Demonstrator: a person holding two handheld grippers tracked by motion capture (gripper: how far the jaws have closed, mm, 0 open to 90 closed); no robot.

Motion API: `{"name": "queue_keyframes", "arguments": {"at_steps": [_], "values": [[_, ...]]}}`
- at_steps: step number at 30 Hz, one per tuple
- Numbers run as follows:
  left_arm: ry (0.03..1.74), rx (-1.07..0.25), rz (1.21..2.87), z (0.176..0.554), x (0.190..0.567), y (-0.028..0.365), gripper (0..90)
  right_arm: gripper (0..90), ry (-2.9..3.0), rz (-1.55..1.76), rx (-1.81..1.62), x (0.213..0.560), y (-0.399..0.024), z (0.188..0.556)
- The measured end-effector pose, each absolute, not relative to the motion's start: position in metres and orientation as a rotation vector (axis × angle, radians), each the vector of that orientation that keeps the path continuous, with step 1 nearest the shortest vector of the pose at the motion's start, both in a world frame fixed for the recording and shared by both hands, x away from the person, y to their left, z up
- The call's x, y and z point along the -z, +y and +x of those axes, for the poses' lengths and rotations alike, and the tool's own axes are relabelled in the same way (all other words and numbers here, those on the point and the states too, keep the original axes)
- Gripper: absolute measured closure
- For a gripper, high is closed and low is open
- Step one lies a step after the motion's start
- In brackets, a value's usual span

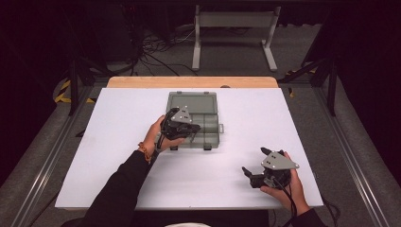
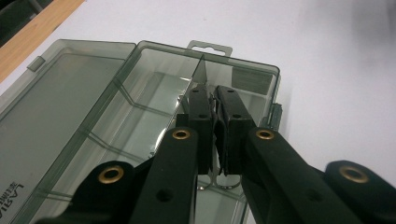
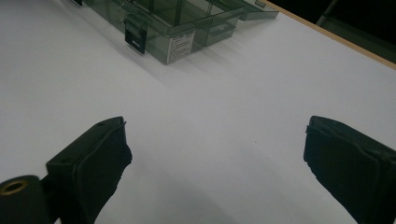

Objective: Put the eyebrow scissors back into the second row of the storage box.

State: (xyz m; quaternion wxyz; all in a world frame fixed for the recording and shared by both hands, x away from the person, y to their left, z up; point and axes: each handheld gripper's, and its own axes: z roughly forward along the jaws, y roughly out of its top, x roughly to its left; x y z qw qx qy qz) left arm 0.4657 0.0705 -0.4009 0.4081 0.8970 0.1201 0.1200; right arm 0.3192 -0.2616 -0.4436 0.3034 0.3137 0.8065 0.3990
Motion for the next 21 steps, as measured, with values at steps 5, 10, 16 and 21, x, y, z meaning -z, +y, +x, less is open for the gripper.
{"name": "queue_keyframes", "arguments": {"at_steps": [5,10,16,21], "values": [[0.302,-0.314,2.274,0.466,0.402,0.068,85.2,7.2,2.135,0.835,-1.060,0.443,-0.262,0.319],[0.291,-0.316,2.268,0.465,0.401,0.069,85.2,7.2,2.135,0.835,-1.059,0.443,-0.262,0.319],[0.284,-0.344,2.231,0.459,0.394,0.079,83.6,7.3,2.134,0.833,-1.058,0.443,-0.262,0.319],[0.268,-0.374,2.201,0.452,0.388,0.088,81.6,7.2,2.132,0.830,-1.058,0.443,-0.262,0.319]]}}
